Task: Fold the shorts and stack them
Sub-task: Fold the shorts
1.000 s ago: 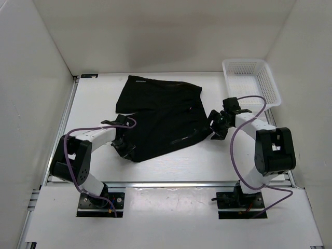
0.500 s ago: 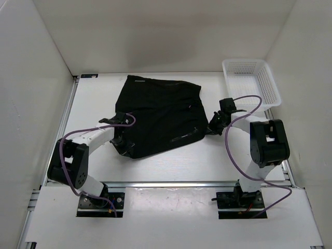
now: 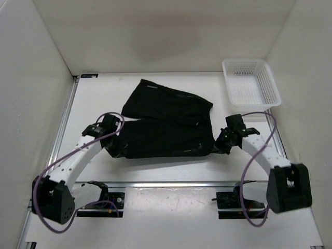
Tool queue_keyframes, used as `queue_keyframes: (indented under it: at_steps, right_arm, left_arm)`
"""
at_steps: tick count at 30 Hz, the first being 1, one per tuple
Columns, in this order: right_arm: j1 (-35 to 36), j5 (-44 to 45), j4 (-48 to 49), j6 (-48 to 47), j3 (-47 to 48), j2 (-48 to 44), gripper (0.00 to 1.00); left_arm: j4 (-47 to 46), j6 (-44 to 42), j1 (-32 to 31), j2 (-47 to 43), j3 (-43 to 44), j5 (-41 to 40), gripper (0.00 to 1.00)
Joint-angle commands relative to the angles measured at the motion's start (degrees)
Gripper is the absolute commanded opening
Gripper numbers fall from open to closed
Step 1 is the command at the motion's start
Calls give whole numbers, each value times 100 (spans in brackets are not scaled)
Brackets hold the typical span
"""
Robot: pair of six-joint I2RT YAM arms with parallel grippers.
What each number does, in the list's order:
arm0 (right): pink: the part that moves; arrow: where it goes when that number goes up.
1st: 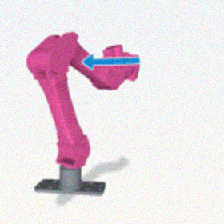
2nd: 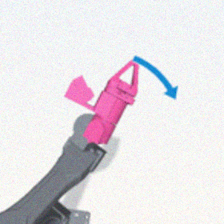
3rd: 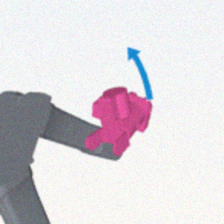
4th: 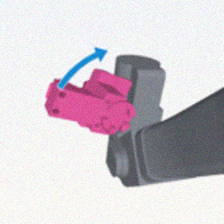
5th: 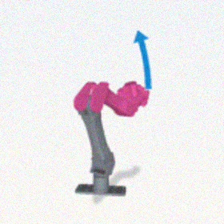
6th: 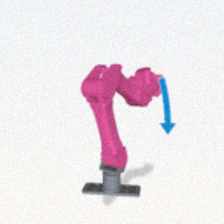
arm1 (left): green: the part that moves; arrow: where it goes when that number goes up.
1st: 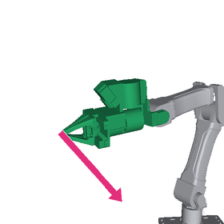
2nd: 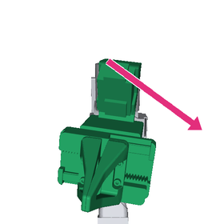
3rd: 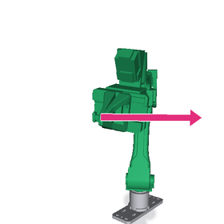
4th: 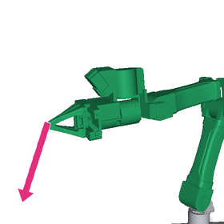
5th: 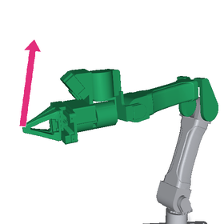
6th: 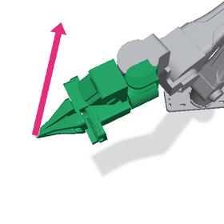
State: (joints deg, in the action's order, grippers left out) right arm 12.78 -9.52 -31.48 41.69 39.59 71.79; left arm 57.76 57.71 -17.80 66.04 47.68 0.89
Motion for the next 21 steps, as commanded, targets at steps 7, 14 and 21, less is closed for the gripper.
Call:
queue_keyframes:
  at_steps: [7,14,21]
  right_arm:
    - [50,723,-1807,146,267,-1316,0]
    - [50,1426,-1914,33,1304,-957,0]
    - [-3,1769,-1721,-170,2745,560,0]
  left_arm:
    - [983,-145,-127,-58,1888,-1062,10]
    - [1001,-1059,197,1682,4473,-1512,10]
    - [878,-1577,619,3422,6539,-1284,10]
